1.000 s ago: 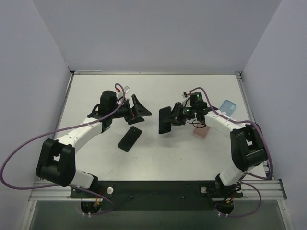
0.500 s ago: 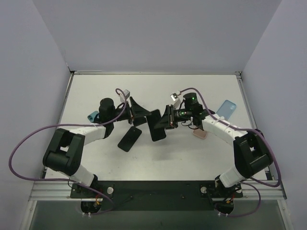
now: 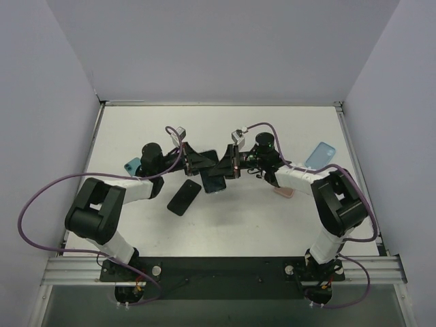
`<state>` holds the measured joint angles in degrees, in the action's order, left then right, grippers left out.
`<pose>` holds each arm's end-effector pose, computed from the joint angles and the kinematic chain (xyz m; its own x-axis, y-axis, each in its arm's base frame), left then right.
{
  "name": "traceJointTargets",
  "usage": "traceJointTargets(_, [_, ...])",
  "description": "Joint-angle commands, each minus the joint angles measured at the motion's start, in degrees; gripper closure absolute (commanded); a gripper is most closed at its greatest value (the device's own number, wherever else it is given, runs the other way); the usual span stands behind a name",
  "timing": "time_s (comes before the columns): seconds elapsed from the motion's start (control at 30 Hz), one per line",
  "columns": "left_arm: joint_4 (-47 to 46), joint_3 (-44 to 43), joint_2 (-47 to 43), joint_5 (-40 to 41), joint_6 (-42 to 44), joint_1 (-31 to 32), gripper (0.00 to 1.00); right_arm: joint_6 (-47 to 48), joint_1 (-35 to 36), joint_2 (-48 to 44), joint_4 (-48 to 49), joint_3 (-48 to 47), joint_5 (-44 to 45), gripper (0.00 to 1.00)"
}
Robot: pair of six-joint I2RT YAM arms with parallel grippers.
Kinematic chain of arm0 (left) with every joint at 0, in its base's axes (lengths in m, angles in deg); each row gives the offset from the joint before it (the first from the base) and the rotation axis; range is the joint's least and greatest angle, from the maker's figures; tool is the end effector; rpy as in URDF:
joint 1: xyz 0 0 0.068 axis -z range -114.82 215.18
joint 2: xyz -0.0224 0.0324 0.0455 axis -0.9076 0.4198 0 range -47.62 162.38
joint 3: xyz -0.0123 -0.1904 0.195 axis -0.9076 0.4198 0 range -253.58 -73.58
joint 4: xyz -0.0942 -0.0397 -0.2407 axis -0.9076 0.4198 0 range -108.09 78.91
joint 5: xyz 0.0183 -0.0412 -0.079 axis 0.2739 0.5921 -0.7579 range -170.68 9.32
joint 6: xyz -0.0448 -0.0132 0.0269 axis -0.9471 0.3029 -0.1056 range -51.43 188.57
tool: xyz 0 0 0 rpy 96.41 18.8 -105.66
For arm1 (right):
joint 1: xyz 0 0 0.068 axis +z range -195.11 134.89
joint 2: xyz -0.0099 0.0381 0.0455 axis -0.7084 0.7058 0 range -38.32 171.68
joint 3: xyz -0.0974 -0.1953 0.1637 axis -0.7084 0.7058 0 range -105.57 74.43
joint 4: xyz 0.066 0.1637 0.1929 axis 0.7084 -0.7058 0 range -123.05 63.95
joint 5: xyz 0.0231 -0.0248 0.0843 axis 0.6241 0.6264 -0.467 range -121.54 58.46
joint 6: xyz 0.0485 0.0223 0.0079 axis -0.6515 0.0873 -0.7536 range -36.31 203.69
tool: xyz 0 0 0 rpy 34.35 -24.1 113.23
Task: Take the phone out of the phone case
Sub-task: Remove the phone case from the phone.
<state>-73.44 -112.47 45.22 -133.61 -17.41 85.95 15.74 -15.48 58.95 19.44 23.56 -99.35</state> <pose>0.2903 -0.1404 0.2168 -0.9556 -0.2806 -0.0898 0.0903 0.0110 -0.9959 0.2908 0.2033 0.2379 -0.9241 -0.1228 -0.3619 -0.3596 -0.0413 0.9322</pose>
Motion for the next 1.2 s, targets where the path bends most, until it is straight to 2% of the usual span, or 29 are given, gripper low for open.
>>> traceJointTargets(0.0, [-2.6,-1.4,-1.7,-1.0,1.0,0.2,0.91,-9.8,0.1,2.2,16.8,1.7,0.7,1.00])
traceJointTargets(0.03, [-1.7,-1.4,-2.2,-0.5,1.5,0.0,0.98,-9.6,0.1,2.1,16.4,2.0,0.7,1.00])
traceJointTargets(0.07, [-1.2,-1.4,-2.6,-0.5,2.0,-0.3,1.00,-9.1,0.1,1.8,15.4,2.3,0.9,1.00])
traceJointTargets(0.1, [-0.4,-1.2,-2.8,-0.2,2.0,-0.6,1.00,-7.0,-0.2,1.4,12.0,2.4,1.3,0.96])
traceJointTargets(0.17, [0.0,-0.7,-3.8,1.0,2.0,-1.9,1.00,-3.6,-0.4,-0.6,7.7,3.6,3.0,0.84])
traceJointTargets(0.2, [0.3,-0.6,-4.2,1.3,2.0,-2.2,1.00,-1.4,-0.6,-1.6,0.7,3.9,4.3,0.69])
traceJointTargets(0.23, [0.3,-0.2,-4.9,2.0,2.0,-2.9,1.00,3.5,-0.6,-2.5,-3.0,4.6,7.6,0.64])
traceJointTargets(0.3, [1.1,-0.2,-5.6,2.2,2.7,-3.5,1.00,6.8,-0.4,-5.0,-10.0,5.2,10.4,0.54])
traceJointTargets(0.4, [2.3,-0.8,-6.2,2.4,3.4,-3.8,1.00,5.8,-0.1,-6.1,-7.6,7.2,12.7,0.53])
traceJointTargets(0.47, [2.3,-1.1,-6.2,2.4,3.2,-3.9,1.00,2.9,0.0,-5.9,-4.6,8.7,13.3,0.55])
traceJointTargets(0.57, [2.0,-1.3,-5.9,2.7,2.9,-3.9,1.00,-1.9,0.3,-4.9,1.9,9.7,13.1,0.69])
traceJointTargets(0.67, [1.7,-1.2,-5.7,3.1,2.7,-4.0,1.00,-7.7,0.4,-2.6,13.0,10.7,12.4,0.89])
traceJointTargets(0.7, [1.7,-1.1,-5.8,3.3,2.7,-4.0,1.00,-11.9,0.5,-2.0,19.0,11.5,12.1,1.00])
traceJointTargets(0.8, [1.9,-1.3,-6.1,4.1,2.9,-4.1,1.00,-18.9,1.0,0.6,29.6,13.2,13.4,1.00])
traceJointTargets(0.87, [2.3,-1.4,-6.3,4.3,2.7,-4.0,0.97,-20.8,1.1,2.0,32.6,13.5,14.2,1.00])
traceJointTargets(0.9, [2.4,-1.2,-6.6,4.8,2.5,-3.6,0.76,-21.4,1.1,2.2,34.0,13.6,14.5,1.00])
traceJointTargets(0.93, [2.4,-1.1,-6.9,5.0,2.3,-3.4,0.68,-21.3,1.3,2.4,34.1,13.4,15.0,1.00])
traceJointTargets(1.0, [2.3,-1.0,-6.9,5.1,2.3,-2.8,0.60,-21.2,1.2,2.7,34.0,13.1,15.1,1.00])
traceJointTargets(1.1, [-0.4,-0.6,-6.2,5.2,0.7,-1.7,0.60,-21.4,1.2,3.4,34.2,12.1,15.2,1.00])
traceJointTargets(1.17, [-3.5,0.1,-5.6,5.3,-1.6,-1.5,0.71,-21.3,1.3,3.8,34.1,11.8,15.1,1.00])
